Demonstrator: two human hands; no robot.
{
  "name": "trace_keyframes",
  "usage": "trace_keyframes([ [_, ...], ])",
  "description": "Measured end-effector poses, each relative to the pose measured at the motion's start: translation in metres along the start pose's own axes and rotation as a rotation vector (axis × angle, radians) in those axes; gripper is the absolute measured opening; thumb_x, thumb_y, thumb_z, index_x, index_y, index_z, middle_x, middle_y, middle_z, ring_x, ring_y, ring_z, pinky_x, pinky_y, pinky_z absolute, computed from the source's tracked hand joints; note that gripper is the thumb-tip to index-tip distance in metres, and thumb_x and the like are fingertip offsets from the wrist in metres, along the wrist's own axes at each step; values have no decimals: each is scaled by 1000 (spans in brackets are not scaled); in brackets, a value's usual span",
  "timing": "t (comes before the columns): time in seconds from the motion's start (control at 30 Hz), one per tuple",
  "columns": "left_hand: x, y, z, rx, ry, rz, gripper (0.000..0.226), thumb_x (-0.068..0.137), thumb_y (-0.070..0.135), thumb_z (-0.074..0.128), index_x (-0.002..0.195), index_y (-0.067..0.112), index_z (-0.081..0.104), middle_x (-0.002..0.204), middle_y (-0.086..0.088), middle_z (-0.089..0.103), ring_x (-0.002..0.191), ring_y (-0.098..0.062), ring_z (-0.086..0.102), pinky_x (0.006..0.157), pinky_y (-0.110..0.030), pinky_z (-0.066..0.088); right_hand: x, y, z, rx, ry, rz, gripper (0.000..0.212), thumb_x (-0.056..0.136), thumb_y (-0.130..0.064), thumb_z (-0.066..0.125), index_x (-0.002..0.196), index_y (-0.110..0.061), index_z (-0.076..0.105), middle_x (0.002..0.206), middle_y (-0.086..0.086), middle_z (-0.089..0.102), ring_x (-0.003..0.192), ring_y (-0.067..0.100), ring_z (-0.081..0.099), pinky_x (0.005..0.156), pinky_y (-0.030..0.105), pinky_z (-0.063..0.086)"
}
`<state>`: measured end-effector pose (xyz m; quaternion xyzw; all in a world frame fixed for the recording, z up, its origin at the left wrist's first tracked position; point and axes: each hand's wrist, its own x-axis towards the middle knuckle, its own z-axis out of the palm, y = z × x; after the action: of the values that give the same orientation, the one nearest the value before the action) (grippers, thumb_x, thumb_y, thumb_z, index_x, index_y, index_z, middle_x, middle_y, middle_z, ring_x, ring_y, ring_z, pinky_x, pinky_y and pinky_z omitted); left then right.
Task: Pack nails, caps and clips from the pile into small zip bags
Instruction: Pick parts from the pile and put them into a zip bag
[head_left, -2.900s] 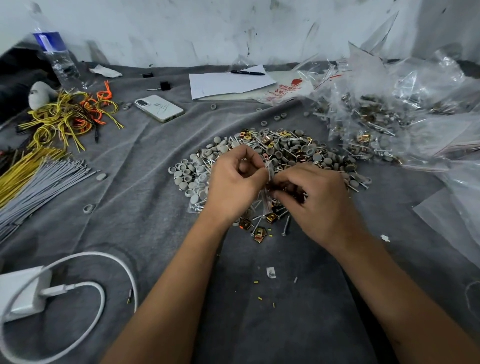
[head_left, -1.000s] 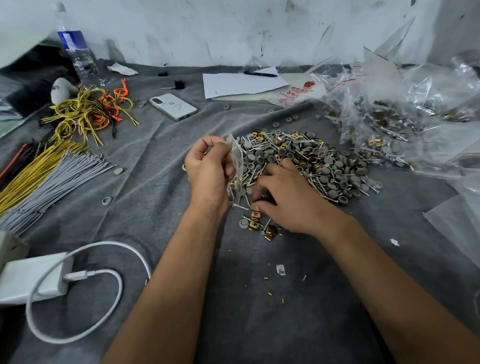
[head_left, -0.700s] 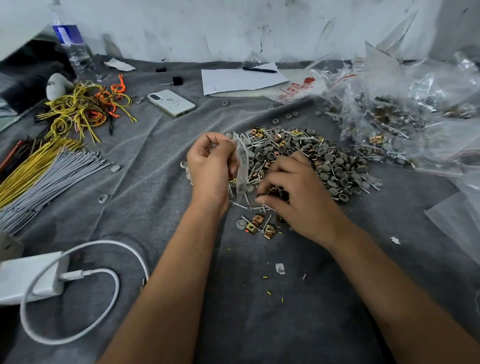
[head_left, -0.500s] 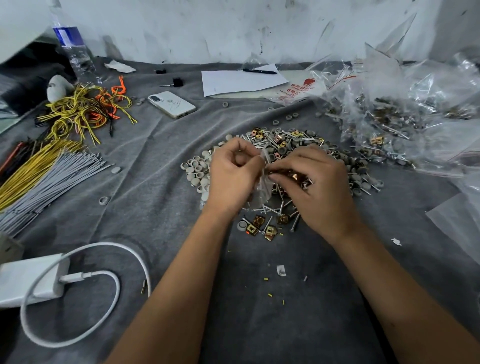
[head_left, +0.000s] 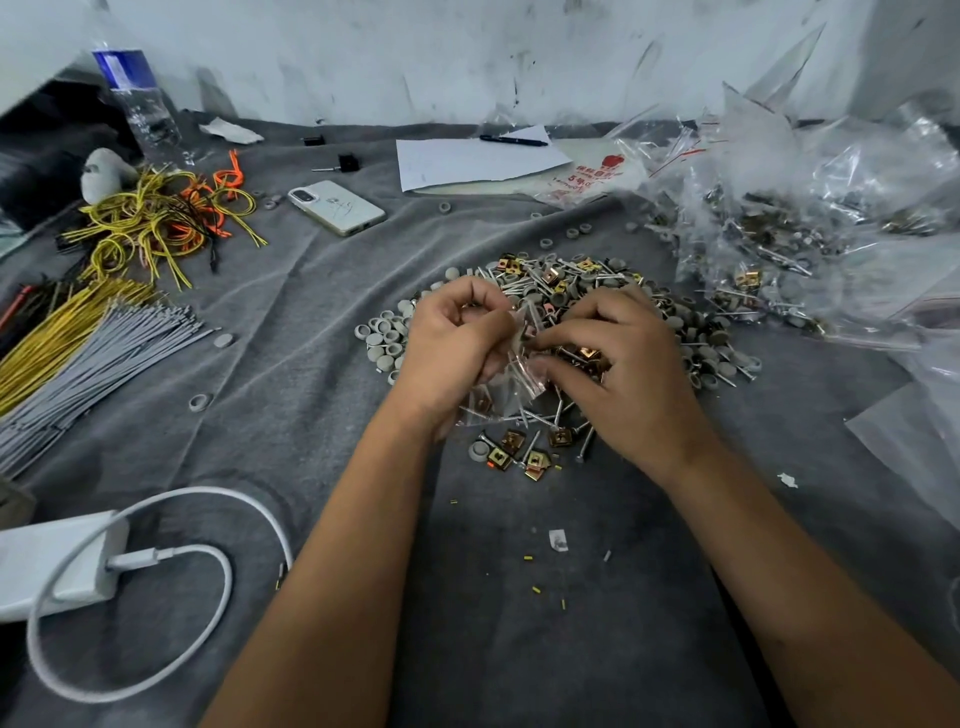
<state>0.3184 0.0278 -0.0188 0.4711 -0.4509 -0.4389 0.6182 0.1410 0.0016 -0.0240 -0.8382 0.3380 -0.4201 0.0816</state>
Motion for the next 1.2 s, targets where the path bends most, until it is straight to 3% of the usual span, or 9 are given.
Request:
trace_keyframes([
  [0.23,1,7,-8,-113,99,-40,21,93,-10,58,83,8,57,55,-1,48,39,-8,33,37,-18,24,2,0,-4,39,79,14,12,88,-17,79,99,-11,77,95,-2,69,96,19,61,85,38,49],
  [0.4,0,7,-7,-107,83,-47,19,93,-8,59,83,8,58,57,-2,48,40,-8,33,37,-18,24,-3,5,1,-87,-184,53,21,88,-27,79,107,-18,78,101,-4,65,104,17,50,85,27,38],
  [0.53,-1,8,-6,-145,66,-54,21,94,-9,57,81,8,57,57,-1,48,40,-9,32,36,-18,23,-6,3,5,-194,-317,50,29,87,-35,78,113,-24,75,109,-6,59,112,15,42,90,30,43],
  [0.73,-1,10,-5,-151,147,-40,24,95,-10,55,79,8,57,57,-2,49,40,-8,34,38,-18,26,-5,0,6,-173,-270,70,18,86,-26,80,102,-18,77,102,-6,60,106,13,46,87,27,42],
  [0.87,-1,5,-2,74,185,40,25,91,-12,61,79,9,59,51,1,52,39,-9,41,40,-20,32,-2,-3,-1,9,-43,86,12,89,-14,77,102,-11,76,99,-1,72,96,12,63,87,22,51],
  [0.97,-1,0,2,213,153,73,23,87,-11,64,78,9,61,48,5,52,40,-10,45,45,-22,37,1,-5,-7,41,102,12,11,90,-6,75,101,-6,77,97,4,73,92,12,65,85,15,48],
  [1.13,-1,-5,12,199,81,57,25,84,-15,61,77,9,59,48,2,42,50,-19,38,51,-28,33,-1,-7,-5,-32,-32,-90,16,83,-1,80,99,-4,78,93,7,69,89,20,63,80,31,52],
  [1.2,-1,-4,13,181,71,47,25,86,-16,60,78,7,59,50,0,40,50,-18,36,49,-26,33,-1,-8,-4,-14,-35,-77,19,80,0,81,98,-5,78,94,6,71,89,18,65,82,30,54],
])
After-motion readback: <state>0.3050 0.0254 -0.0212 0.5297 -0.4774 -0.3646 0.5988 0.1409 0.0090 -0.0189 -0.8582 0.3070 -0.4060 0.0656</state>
